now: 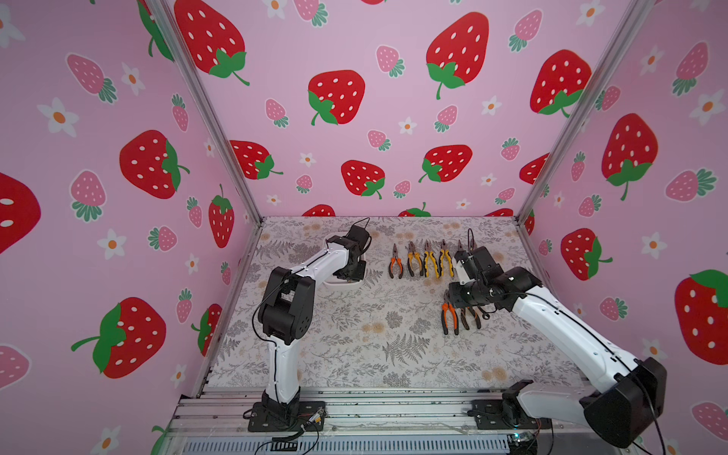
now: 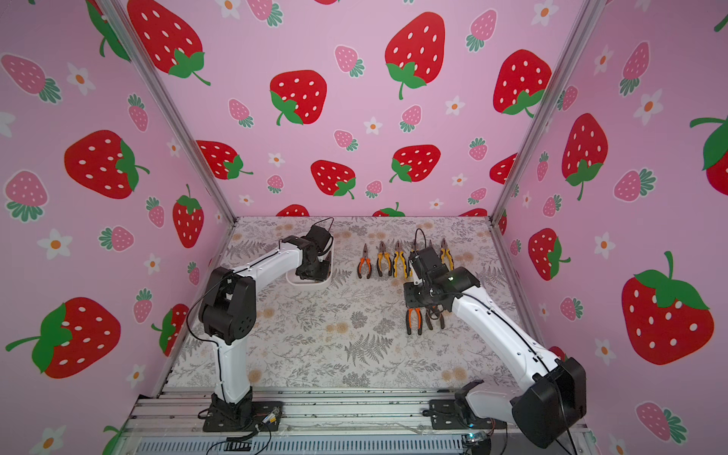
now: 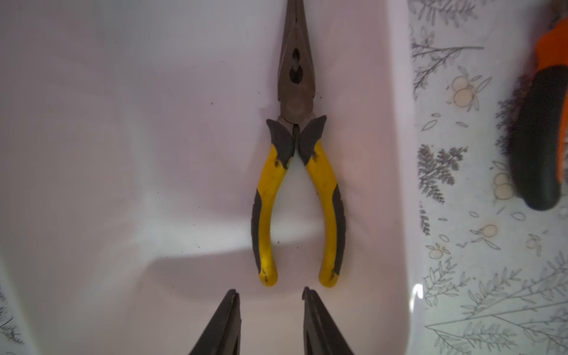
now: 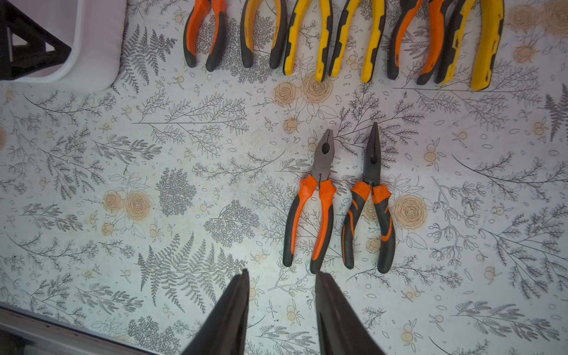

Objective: Take the pliers out of the storage box
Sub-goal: Place the pliers at the center of the board, then pick up the pliers from the storage box.

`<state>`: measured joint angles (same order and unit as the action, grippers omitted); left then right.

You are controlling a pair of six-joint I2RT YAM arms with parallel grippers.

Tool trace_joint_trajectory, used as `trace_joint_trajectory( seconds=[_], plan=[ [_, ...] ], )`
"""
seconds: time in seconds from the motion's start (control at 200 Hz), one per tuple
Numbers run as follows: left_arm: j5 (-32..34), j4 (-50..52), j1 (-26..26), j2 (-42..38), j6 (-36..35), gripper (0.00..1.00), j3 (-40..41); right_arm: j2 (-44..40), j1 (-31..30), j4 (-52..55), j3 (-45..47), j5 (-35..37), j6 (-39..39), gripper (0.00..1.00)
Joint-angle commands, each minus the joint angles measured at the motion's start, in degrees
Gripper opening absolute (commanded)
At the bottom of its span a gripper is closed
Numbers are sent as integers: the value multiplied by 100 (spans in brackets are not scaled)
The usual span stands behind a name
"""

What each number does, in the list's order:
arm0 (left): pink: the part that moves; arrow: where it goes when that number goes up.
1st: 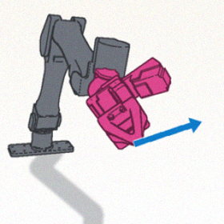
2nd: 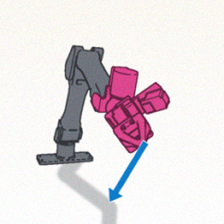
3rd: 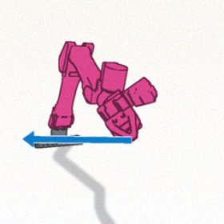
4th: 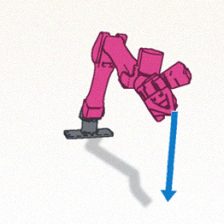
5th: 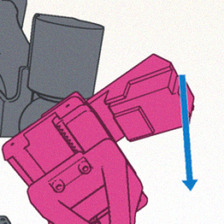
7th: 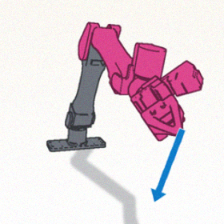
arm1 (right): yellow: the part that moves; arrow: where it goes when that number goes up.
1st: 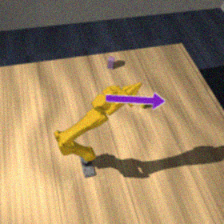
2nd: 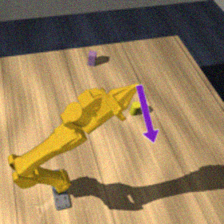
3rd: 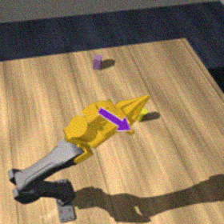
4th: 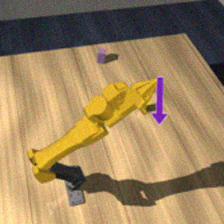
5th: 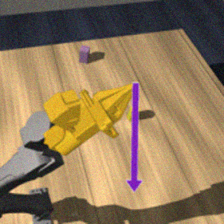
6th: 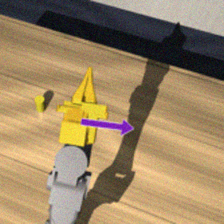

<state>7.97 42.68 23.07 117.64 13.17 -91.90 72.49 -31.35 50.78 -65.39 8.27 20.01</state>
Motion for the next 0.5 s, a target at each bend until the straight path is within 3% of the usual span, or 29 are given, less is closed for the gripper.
trace_joint_trajectory(
  seconds=[0.0,0.395,0.435,0.495],
  plan=[
    [-190,276,-54,288,-113,36,-399,-68,-3,29,170,-49,3,41],
    [-164,126,-347,841,-152,36,-426,85,77,-121,331,-196,-138,41],
    [-241,101,-366,864,-162,28,-421,114,77,-143,336,-218,-138,40],
    [-310,67,-380,891,-145,3,-419,149,86,-183,366,-245,-129,40]
  ],
)
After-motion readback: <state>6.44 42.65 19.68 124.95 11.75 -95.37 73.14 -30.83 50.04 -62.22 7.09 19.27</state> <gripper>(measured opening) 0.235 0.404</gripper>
